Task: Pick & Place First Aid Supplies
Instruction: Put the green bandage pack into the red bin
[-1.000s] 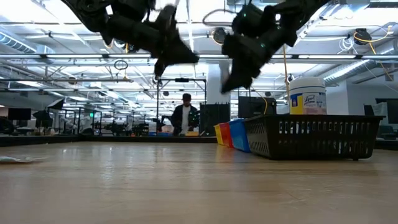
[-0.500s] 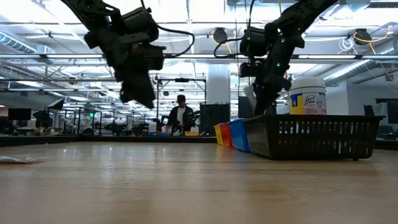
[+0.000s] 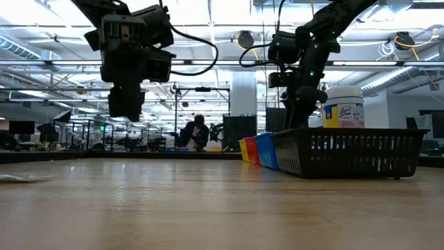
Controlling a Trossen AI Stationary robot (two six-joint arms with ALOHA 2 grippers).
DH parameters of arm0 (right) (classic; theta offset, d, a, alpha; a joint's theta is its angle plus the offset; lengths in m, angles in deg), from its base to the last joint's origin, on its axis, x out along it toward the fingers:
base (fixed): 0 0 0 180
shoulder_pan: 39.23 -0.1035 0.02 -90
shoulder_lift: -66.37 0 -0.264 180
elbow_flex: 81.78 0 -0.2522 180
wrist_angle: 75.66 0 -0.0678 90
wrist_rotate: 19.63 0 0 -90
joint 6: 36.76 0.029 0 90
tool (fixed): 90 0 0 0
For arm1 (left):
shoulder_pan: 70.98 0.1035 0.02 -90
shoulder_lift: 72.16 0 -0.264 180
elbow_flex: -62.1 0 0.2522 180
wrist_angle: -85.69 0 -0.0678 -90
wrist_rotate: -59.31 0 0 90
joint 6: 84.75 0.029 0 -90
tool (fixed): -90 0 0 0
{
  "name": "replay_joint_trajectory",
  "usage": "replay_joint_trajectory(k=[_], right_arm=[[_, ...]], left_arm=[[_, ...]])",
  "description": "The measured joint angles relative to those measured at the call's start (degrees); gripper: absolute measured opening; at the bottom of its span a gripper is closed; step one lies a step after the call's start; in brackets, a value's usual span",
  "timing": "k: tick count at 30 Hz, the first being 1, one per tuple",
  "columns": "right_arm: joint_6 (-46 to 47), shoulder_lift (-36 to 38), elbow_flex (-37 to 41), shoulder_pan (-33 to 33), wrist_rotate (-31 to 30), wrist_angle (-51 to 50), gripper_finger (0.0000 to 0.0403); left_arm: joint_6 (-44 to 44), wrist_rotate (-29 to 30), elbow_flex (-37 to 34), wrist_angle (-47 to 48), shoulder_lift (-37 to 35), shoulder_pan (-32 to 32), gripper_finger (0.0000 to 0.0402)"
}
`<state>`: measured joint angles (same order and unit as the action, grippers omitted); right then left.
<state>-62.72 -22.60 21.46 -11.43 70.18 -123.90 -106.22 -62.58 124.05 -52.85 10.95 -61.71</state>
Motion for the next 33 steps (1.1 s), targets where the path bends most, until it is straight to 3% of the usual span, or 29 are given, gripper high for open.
replay_joint_trajectory(k=[7, 15, 25, 33], right_arm=[[1.88, 0.00, 0.00, 0.01, 0.00, 0.50, 0.0251], [1.89, 0.00, 0.00, -0.01, 0.18, 0.50, 0.0239], [1.91, 0.00, 0.00, -0.03, 0.22, 0.50, 0.0235], [1.91, 0.00, 0.00, -0.03, 0.22, 0.50, 0.0235]], left_arm=[[-3.17, -3.24, 0.00, 1.04, 0.00, -6.15, 0.0237], [-3.56, 7.07, 0.00, 3.94, 0.00, -16.84, 0.0241], [-10.39, 11.47, -0.01, 3.97, -0.01, -26.48, 0.0241], [-12.33, 20.69, 0.01, 3.62, 2.12, -32.37, 0.0241]])
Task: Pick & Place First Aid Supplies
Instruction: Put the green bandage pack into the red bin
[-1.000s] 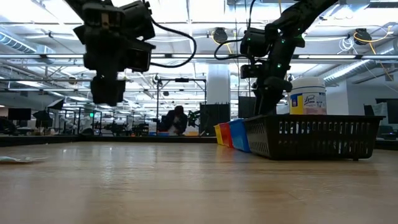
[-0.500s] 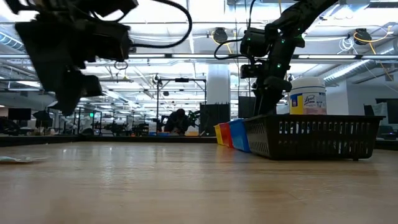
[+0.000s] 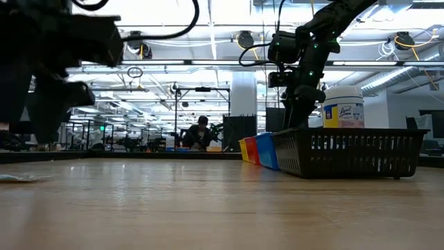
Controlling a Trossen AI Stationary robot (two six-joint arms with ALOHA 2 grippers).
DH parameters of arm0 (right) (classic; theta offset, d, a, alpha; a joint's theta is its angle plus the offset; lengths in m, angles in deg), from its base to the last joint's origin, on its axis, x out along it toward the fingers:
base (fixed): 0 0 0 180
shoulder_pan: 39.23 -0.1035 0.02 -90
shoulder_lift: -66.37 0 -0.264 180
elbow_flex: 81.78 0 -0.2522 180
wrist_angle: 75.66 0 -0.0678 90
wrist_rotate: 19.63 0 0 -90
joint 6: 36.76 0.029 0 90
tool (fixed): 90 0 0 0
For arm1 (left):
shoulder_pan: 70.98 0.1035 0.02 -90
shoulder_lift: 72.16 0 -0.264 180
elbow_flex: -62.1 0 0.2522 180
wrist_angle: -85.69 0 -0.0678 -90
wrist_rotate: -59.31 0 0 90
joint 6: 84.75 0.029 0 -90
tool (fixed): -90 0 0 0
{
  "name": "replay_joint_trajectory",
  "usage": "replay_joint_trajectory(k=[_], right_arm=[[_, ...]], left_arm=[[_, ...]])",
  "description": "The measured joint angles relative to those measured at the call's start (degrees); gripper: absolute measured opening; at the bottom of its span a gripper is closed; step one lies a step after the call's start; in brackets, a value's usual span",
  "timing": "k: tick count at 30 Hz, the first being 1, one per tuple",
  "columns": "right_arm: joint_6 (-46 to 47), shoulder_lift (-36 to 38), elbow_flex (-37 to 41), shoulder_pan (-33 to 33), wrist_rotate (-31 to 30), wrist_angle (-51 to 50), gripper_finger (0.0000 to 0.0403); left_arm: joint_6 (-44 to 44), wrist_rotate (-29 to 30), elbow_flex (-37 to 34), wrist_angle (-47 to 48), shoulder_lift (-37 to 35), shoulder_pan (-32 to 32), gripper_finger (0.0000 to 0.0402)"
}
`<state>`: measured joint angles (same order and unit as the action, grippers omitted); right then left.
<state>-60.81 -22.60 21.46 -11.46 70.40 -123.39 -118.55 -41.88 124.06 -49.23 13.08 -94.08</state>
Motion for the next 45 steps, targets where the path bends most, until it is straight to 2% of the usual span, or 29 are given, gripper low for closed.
replay_joint_trajectory(k=[11, 19, 23, 30, 37, 45], right_arm=[[0.63, 0.00, 0.00, 0.00, 0.01, 1.22, 0.0232], [0.87, 0.00, 0.00, 0.00, 0.02, 2.34, 0.0232], [0.87, 0.00, 0.00, 0.00, 0.00, 3.75, 0.0228], [0.87, 0.00, 0.00, 0.00, 0.00, 5.60, 0.0224], [0.85, 0.00, 0.00, 0.00, 0.00, 5.97, 0.0223], [1.09, 0.00, 0.00, -0.01, 0.15, 6.01, 0.0224]], left_arm=[[-3.70, 6.55, 0.06, -0.06, 7.96, -5.00, 0.0241], [-4.96, 9.04, 0.23, -0.44, 9.79, -5.39, 0.0235], [-2.79, 9.93, 0.13, -0.08, 9.81, -5.36, 0.0178], [-1.24, 11.45, -0.04, -0.01, 9.87, -5.24, 0.0018], [-1.83, 11.53, -0.33, -1.33, 7.56, -3.50, 0.0003], [0.36, 24.87, -0.19, -1.72, -6.24, 6.30, 0.0001]])
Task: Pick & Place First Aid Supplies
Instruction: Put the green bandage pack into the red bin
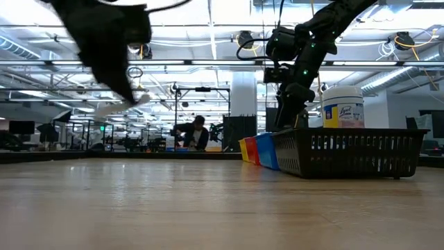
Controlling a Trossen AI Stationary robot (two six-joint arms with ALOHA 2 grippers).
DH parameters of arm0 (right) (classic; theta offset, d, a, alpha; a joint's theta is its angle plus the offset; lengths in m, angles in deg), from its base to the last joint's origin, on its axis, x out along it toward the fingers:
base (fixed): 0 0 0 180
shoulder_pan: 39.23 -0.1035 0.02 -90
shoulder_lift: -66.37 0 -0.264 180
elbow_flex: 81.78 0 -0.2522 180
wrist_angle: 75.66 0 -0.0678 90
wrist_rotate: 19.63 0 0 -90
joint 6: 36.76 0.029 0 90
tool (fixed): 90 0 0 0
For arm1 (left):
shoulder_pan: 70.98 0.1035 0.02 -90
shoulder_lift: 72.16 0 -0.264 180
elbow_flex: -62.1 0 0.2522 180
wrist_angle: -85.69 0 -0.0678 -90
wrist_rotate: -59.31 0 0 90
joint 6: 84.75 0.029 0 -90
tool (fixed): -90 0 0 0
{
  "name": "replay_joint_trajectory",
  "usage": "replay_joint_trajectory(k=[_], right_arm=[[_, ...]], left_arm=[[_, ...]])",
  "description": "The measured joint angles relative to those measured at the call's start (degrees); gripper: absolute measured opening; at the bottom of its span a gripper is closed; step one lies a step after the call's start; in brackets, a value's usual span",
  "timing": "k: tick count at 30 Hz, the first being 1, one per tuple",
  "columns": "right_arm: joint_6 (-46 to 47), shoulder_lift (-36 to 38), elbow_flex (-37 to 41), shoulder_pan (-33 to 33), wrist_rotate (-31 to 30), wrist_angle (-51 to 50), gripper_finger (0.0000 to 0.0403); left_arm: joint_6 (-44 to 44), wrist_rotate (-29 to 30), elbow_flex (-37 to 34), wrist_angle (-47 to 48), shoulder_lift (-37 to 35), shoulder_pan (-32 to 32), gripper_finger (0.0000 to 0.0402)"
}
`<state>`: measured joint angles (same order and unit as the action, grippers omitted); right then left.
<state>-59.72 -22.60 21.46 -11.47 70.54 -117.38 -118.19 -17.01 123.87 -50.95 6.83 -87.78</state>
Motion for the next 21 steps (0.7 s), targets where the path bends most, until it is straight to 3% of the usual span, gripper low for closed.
replay_joint_trajectory(k=[3, 8, 14, 21], right_arm=[[1.61, 0.00, 0.00, -0.11, 0.08, 0.30, 0.0223], [9.43, 0.00, 0.00, -0.10, 4.69, 4.11, 0.0217], [18.15, 0.00, 0.00, -0.44, 13.02, 12.34, 0.0210], [23.27, 0.00, 0.02, -2.71, 15.51, 24.99, 0.0210]], left_arm=[[4.26, 4.24, 0.09, -0.25, -4.47, 5.12, 0.0001], [13.09, 4.46, 0.09, -5.64, -8.57, 14.80, 0.0001], [22.31, -3.95, -1.08, -23.34, -8.22, 26.22, 0.0000], [22.69, -9.51, -5.07, -45.21, -6.79, 36.29, 0.0000]])
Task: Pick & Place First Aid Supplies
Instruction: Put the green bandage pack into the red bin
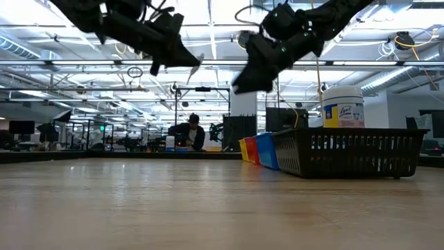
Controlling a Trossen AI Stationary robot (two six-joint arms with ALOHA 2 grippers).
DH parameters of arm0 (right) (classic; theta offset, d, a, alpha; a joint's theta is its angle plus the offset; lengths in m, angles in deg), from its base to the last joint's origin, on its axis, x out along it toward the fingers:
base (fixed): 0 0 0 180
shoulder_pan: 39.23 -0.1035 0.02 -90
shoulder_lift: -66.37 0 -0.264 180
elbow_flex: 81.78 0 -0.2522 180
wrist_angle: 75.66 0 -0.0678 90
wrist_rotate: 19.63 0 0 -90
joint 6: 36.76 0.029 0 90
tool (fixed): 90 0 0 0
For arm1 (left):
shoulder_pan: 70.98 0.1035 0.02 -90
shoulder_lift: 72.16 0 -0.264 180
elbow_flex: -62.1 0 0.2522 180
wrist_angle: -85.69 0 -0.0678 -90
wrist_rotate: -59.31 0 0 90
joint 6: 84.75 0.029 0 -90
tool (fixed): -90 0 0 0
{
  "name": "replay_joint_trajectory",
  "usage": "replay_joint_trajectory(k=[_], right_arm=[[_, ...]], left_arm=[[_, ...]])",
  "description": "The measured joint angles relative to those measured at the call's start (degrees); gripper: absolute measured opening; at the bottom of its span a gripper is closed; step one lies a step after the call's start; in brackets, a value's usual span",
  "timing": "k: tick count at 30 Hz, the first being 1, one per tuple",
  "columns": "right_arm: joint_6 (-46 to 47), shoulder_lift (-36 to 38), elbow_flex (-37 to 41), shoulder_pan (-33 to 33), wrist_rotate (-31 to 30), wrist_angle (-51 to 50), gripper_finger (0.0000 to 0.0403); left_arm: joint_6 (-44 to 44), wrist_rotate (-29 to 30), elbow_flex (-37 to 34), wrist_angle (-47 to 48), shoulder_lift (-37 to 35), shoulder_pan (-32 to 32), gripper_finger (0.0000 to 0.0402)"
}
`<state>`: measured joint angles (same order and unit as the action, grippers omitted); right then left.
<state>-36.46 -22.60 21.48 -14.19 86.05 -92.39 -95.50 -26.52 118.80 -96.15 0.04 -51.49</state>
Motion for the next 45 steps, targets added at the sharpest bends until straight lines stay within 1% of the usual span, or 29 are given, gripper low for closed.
replay_joint_trajectory(k=[1, 4, 7, 9, 11, 13, 17, 19, 21, 22, 23, 25, 26, 29, 31, 34, 39, 42, 45], right_arm=[[0.71, 0.00, 0.00, -0.31, 1.01, 2.42, 0.0211], [2.40, 0.02, -0.01, -1.54, 0.91, 9.00, 0.0212], [3.66, 0.02, 0.00, -2.26, 0.71, 13.52, 0.0212], [6.93, 0.02, 0.00, -2.31, -0.62, 15.71, 0.0212], [9.01, 0.04, 0.00, -2.28, -0.86, 16.08, 0.0212], [9.31, 0.02, 0.00, -2.24, -0.88, 16.00, 0.0212], [9.52, 0.04, 0.00, -2.31, -0.72, 16.06, 0.0212], [9.52, 0.04, 0.00, -2.28, -0.60, 16.08, 0.0203], [9.53, 0.03, 0.00, -2.28, -0.61, 16.13, 0.0173], [9.53, 0.04, 0.00, -2.28, -0.61, 16.03, 0.0147], [9.52, 0.03, 0.00, -2.28, -0.61, 15.84, 0.0117], [9.02, 0.04, 0.00, -2.28, -0.43, 15.04, 0.0044], [8.01, 0.07, -0.03, -2.29, -0.44, 14.47, 0.0024], [7.36, 0.07, -0.02, -2.28, -0.21, 12.65, 0.0007], [6.56, 0.11, -0.08, -2.04, 1.04, 10.70, 0.0005], [3.87, 0.08, 0.04, -1.35, 1.96, 4.07, 0.0003], [-2.85, 0.15, -0.04, 0.16, 2.24, -8.62, 0.0002], [-8.12, 0.00, 0.04, 0.62, -1.31, -18.19, 0.0002], [-12.54, 0.02, -0.02, 1.22, -5.85, -25.57, 0.0001]], left_arm=[[0.12, -0.91, -0.01, -1.95, 0.54, 0.98, 0.0000], [0.67, -4.47, 0.60, -5.72, 2.84, 2.44, 0.0000], [0.56, -5.83, 1.68, -8.10, 5.73, 2.37, 0.0000], [0.52, -5.86, 2.12, -12.67, 8.11, 1.60, 0.0000], [0.26, -5.85, 2.81, -16.73, 9.98, 0.93, 0.0000], [-0.20, -5.99, 4.23, -18.77, 11.74, 0.36, 0.0000], [-0.03, -6.11, 7.34, -18.34, 14.75, -0.56, 0.0000], [0.06, -7.22, 8.85, -18.47, 15.83, -0.77, 0.0000], [0.09, -7.22, 9.74, -17.55, 16.48, -0.93, 0.0000], [0.12, -7.17, 9.94, -16.97, 16.74, -0.92, 0.0000], [0.12, -7.13, 10.10, -16.78, 16.88, -0.92, 0.0000], [0.10, -7.11, 10.10, -16.43, 16.80, -0.92, 0.0000], [0.09, -7.09, 10.12, -16.24, 16.79, -0.92, 0.0000], [-1.42, -7.76, 10.12, -15.29, 16.79, -0.94, 0.0000], [-3.97, -8.91, 10.12, -14.30, 16.79, -0.85, 0.0003], [-5.53, -11.59, 10.16, -9.12, 16.51, -0.51, 0.0030], [-5.70, -19.69, 10.25, 2.31, 15.74, 0.09, 0.0111], [-4.43, -25.65, 10.21, 8.68, 15.83, 0.00, 0.0157], [-3.73, -27.87, 10.23, 15.56, 15.78, -0.45, 0.0188]])
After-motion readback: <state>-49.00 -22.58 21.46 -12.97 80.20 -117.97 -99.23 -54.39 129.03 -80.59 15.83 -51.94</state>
